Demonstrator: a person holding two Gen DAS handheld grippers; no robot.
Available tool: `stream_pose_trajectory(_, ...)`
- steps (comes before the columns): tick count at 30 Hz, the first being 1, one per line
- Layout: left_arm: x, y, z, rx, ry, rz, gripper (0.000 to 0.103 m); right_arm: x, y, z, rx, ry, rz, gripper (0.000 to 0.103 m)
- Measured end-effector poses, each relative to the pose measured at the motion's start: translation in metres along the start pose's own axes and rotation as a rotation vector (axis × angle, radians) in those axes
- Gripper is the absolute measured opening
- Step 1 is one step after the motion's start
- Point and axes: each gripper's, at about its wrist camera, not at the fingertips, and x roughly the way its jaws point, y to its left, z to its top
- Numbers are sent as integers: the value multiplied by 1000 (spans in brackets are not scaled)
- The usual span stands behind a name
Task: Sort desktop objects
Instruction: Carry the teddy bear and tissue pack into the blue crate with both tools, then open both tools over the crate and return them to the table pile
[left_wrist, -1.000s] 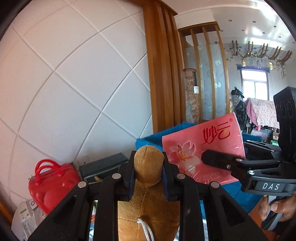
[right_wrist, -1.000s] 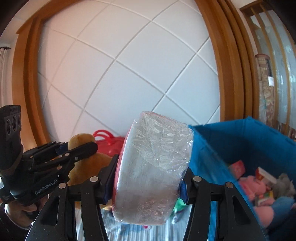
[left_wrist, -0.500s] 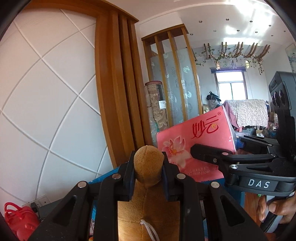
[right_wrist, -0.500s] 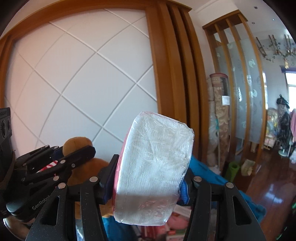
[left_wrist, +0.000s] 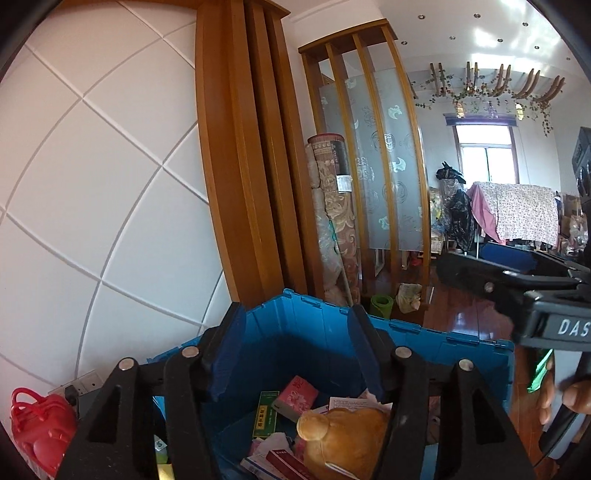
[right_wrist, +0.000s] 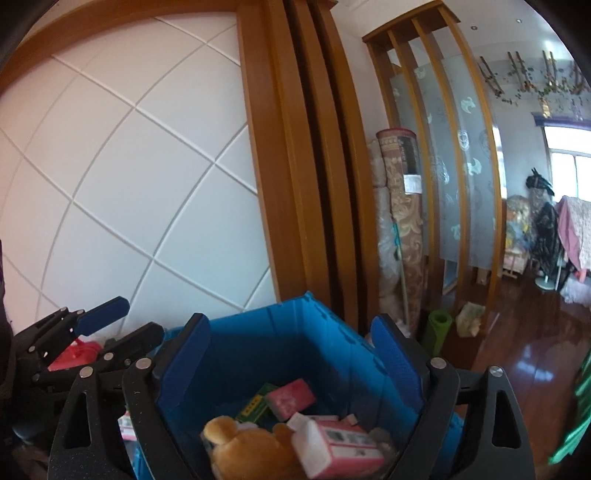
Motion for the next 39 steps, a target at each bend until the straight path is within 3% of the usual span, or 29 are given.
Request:
stream_pose_trajectory(8,-15,10,-36,-16,32,65,57,-29,6,-22,36,-31,99,99)
stream_pose_trajectory(23,-70,59,-102,-109,43,217,57,-35,52,-74,16,38,185,100)
stream_pose_trajectory(31,-115,121,-161,-176,122,292,57,-41,116,-99,-48,74,220,101)
stream_pose_trajectory(39,-185,197,-213,-150,189,446,57,-43,211,-129,-75,115,301,102)
